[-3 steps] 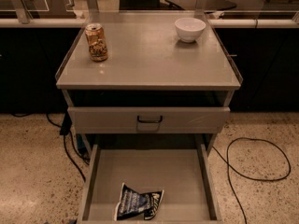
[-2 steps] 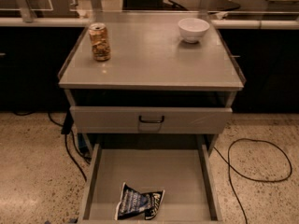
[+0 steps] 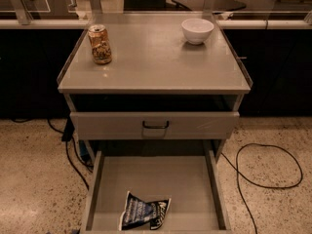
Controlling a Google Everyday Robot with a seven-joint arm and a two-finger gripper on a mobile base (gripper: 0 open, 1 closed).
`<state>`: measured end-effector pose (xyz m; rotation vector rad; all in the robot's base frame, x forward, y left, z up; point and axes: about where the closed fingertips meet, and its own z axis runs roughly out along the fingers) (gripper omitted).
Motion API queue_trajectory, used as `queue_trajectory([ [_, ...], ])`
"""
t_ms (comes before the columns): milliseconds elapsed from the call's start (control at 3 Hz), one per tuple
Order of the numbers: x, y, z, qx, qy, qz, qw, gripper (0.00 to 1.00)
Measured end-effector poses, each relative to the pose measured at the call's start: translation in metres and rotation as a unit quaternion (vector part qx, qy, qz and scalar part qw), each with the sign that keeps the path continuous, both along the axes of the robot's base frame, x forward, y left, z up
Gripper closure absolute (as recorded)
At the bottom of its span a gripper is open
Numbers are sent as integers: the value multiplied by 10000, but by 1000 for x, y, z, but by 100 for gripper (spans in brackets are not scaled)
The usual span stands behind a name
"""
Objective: Place blue chip bag into middle drawer
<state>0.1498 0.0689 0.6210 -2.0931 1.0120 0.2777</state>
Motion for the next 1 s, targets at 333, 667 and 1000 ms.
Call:
queue_trajectory([
  [333, 0, -6, 2, -69, -60, -136, 9999, 0],
  [667, 2, -9, 1, -86, -29, -147, 9999, 0],
  [1000, 2, -9, 1, -86, -29, -147, 9999, 0],
])
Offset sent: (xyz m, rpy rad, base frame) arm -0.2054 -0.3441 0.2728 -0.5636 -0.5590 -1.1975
